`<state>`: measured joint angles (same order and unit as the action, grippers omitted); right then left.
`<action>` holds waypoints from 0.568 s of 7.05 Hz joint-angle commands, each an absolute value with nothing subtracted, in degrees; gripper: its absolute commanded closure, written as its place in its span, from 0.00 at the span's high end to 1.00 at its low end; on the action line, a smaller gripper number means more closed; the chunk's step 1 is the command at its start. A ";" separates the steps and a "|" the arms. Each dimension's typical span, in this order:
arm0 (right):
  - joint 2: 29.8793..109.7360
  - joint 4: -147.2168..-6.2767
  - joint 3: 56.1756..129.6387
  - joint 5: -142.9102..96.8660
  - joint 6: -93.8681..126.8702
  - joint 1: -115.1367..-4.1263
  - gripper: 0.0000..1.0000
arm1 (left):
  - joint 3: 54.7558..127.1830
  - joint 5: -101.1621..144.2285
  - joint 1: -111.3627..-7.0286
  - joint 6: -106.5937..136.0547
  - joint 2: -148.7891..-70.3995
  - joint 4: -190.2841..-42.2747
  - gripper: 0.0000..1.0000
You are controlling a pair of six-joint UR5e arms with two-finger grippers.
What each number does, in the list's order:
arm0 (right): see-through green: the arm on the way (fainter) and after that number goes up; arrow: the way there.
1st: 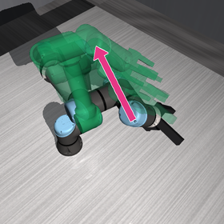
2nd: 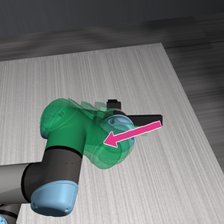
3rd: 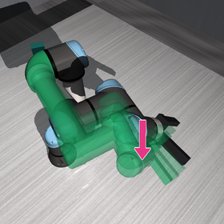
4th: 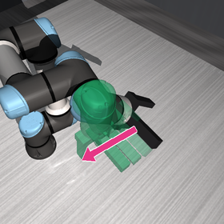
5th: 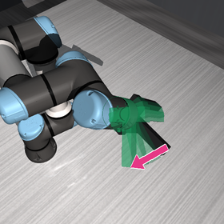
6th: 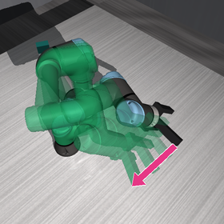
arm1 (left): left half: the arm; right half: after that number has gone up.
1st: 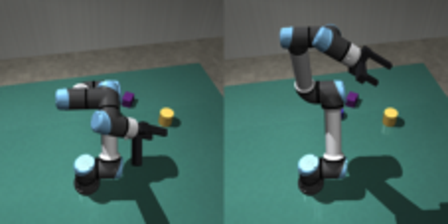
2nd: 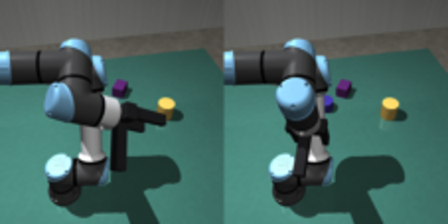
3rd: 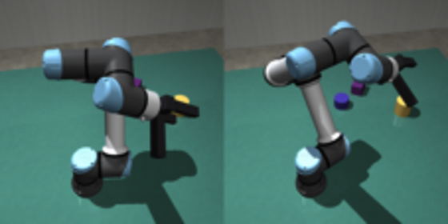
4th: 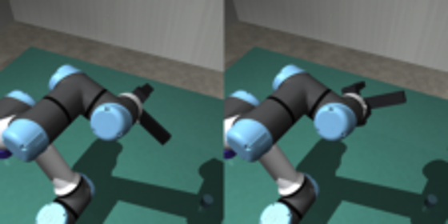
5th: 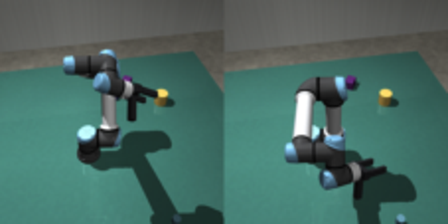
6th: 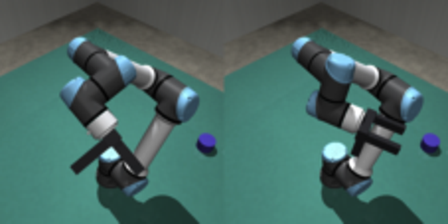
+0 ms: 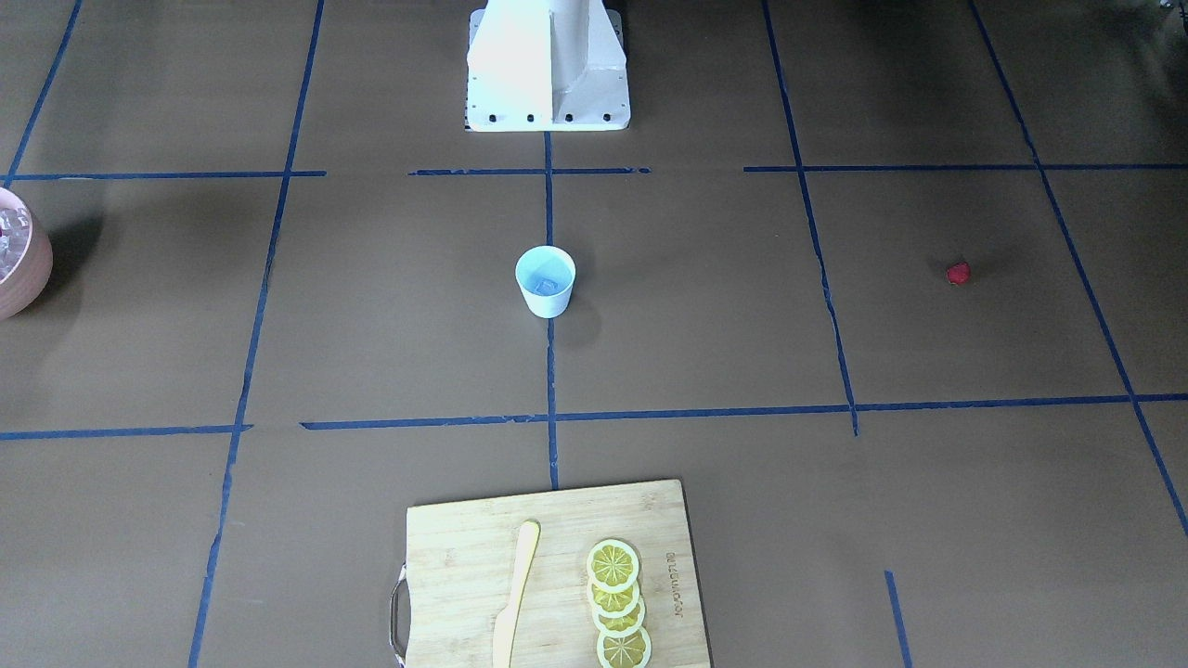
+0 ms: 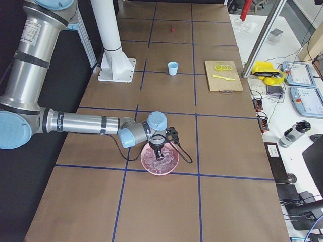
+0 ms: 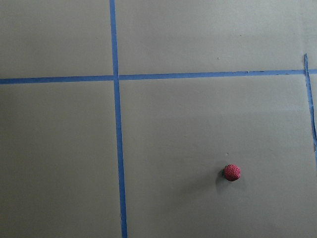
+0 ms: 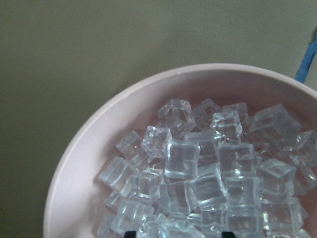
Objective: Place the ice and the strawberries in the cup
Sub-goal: 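Grasp a third ice cube from the pink bowl with the right gripper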
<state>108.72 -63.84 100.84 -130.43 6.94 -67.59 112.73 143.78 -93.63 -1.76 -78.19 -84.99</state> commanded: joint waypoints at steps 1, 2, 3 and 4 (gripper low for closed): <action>108.72 -63.90 100.63 -130.43 6.94 -67.41 0.65 | 112.76 143.88 -93.69 -1.76 -78.14 -84.99 1.00; 108.72 -63.98 100.63 -130.34 6.94 -67.24 0.65 | 112.76 143.88 -93.69 -1.76 -78.13 -84.99 1.00; 108.72 -63.98 100.55 -130.34 6.94 -67.24 0.62 | 112.76 143.88 -93.60 -1.76 -78.22 -84.90 1.00; 108.72 -63.98 100.63 -130.43 6.94 -67.24 0.44 | 112.76 143.88 -93.69 -1.76 -78.14 -84.90 1.00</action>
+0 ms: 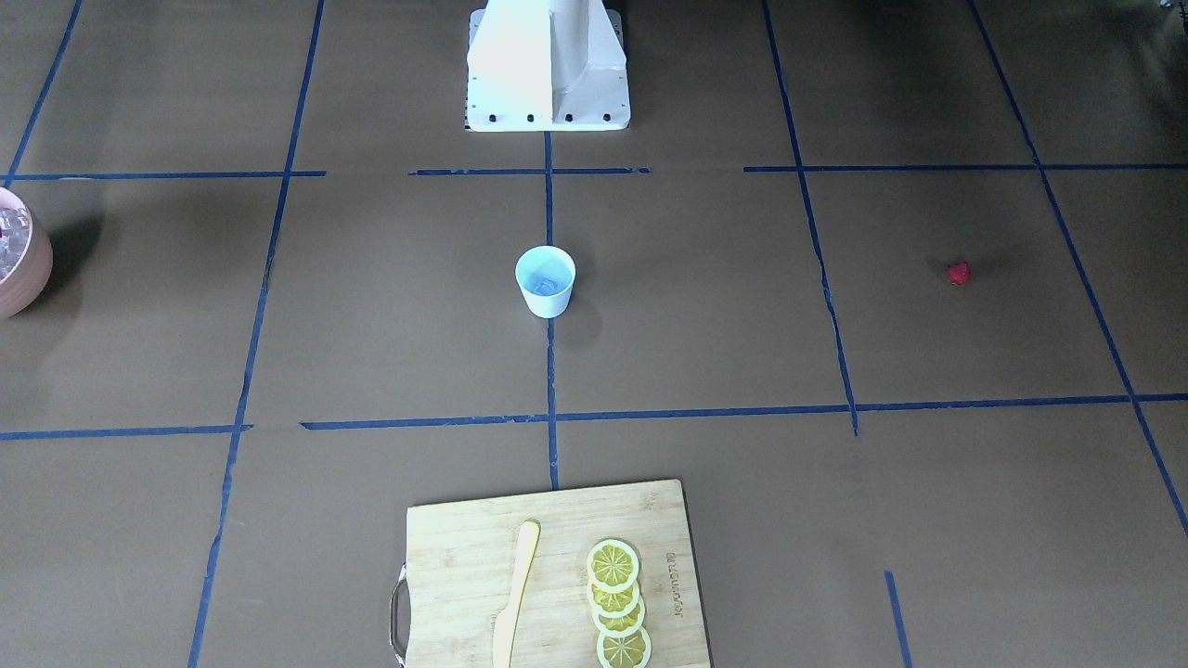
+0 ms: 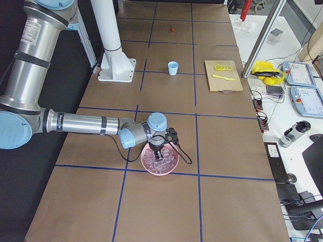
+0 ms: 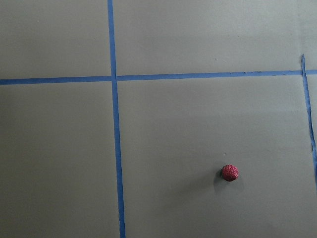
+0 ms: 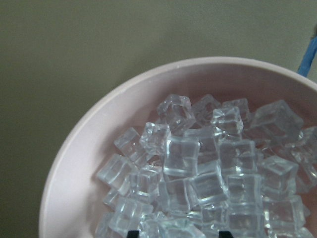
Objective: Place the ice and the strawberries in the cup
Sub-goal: 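Grasp a third ice cube from the pink bowl with the right gripper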
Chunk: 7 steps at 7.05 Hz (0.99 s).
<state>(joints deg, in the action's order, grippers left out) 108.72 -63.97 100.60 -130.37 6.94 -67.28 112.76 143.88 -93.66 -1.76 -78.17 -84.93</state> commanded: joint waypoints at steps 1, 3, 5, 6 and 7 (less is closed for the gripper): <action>109.07 -63.55 100.72 -130.34 6.86 -67.24 0.17 | 112.76 143.88 -93.69 -1.76 -78.13 -84.82 1.00; 109.16 -63.54 101.42 -130.43 5.28 -67.32 0.00 | 112.76 143.96 -93.69 -1.67 -78.13 -84.73 1.00; 109.07 -65.38 105.71 -134.62 5.36 -68.11 0.00 | 112.76 143.96 -93.69 -1.67 -78.13 -84.73 1.00; 108.90 -70.00 110.78 -136.21 5.36 -70.29 0.00 | 112.76 143.96 -93.69 -1.76 -78.13 -84.73 1.00; 107.59 -76.84 117.01 -136.75 5.45 -71.70 0.00 | 112.76 143.96 -93.69 -1.67 -78.13 -84.64 1.00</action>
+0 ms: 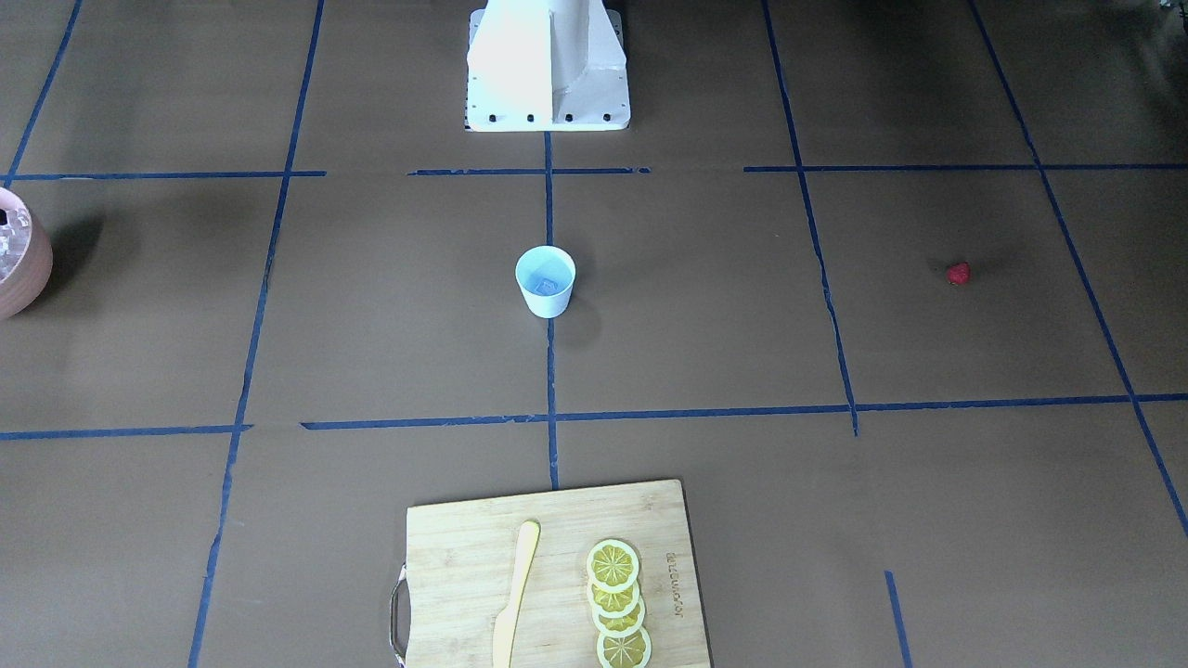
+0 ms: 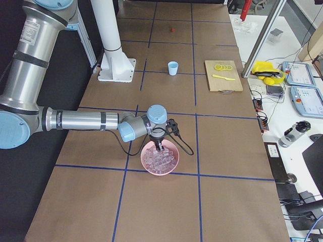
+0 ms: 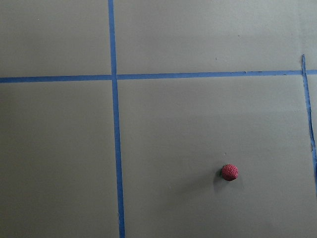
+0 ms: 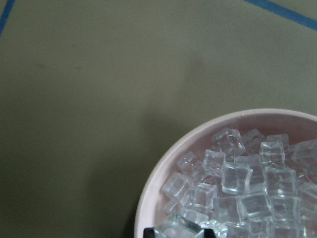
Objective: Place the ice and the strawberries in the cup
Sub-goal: 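Grasp a third ice cube from the pink bowl with the right gripper, then carry the ice cube with the right gripper over the cup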
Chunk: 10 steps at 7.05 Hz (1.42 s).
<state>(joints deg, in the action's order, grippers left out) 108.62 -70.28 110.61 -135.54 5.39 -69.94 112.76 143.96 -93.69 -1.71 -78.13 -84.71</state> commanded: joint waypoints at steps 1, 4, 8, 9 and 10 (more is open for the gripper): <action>101.31 -84.47 119.85 -136.93 6.58 -71.72 0.00 | 112.76 143.96 -93.69 -1.67 -78.13 -84.55 1.00; 81.10 -95.35 120.41 -137.02 25.12 -63.16 0.00 | 112.59 143.96 -93.60 -1.67 -78.13 -84.46 1.00; 53.48 -95.36 106.91 -118.52 62.97 -37.66 0.00 | 112.24 143.96 -93.60 -1.67 -78.13 -84.46 1.00; 49.52 -95.19 102.79 -116.21 65.71 -35.01 0.00 | 112.06 143.96 -93.60 -1.67 -78.13 -84.46 1.00; 44.78 -95.10 97.44 -113.84 67.40 -32.98 0.00 | 111.97 143.96 -93.60 -1.76 -78.13 -84.46 1.00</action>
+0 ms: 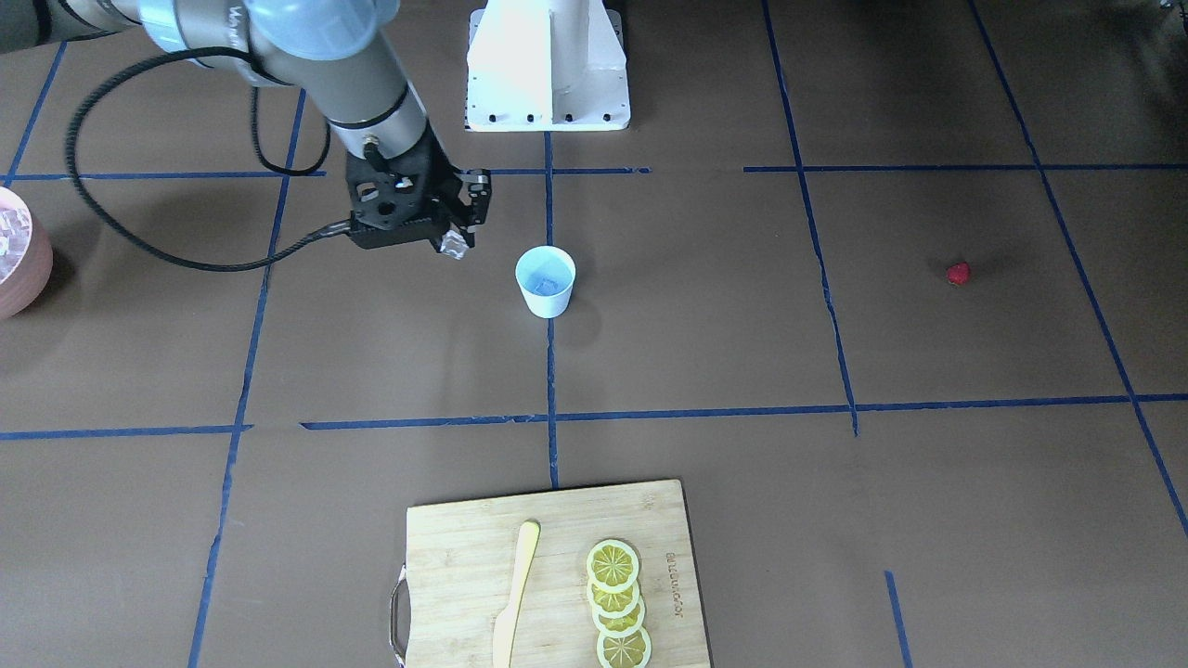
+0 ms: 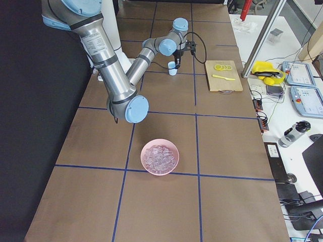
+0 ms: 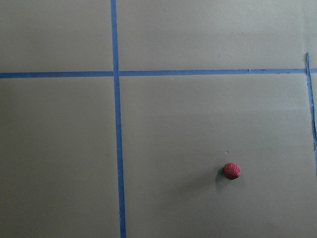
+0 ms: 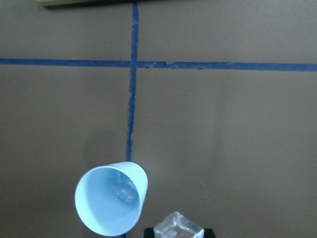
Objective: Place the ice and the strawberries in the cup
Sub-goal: 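Carry the ice cube with the right gripper over the cup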
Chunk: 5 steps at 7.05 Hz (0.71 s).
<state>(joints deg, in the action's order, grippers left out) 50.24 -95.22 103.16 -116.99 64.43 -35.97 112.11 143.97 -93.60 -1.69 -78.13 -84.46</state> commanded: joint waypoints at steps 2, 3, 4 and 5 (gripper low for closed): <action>41.49 -95.01 94.05 -112.59 68.73 -30.77 0.00 | 111.89 143.96 -93.60 -1.67 -78.13 -84.46 1.00; 41.48 -94.92 93.43 -109.89 69.25 -29.20 0.00 | 111.88 143.96 -93.60 -1.67 -78.13 -84.46 1.00; 41.48 -95.01 93.34 -109.86 69.17 -29.18 0.00 | 111.97 143.96 -93.60 -1.67 -78.13 -84.46 1.00; 41.57 -95.18 93.34 -109.86 69.26 -29.18 0.00 | 111.97 143.96 -93.60 -1.67 -78.13 -84.46 1.00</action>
<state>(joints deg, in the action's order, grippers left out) 41.57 -95.03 93.49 -110.19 69.14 -29.41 111.94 143.97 -93.60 -1.67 -78.13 -84.46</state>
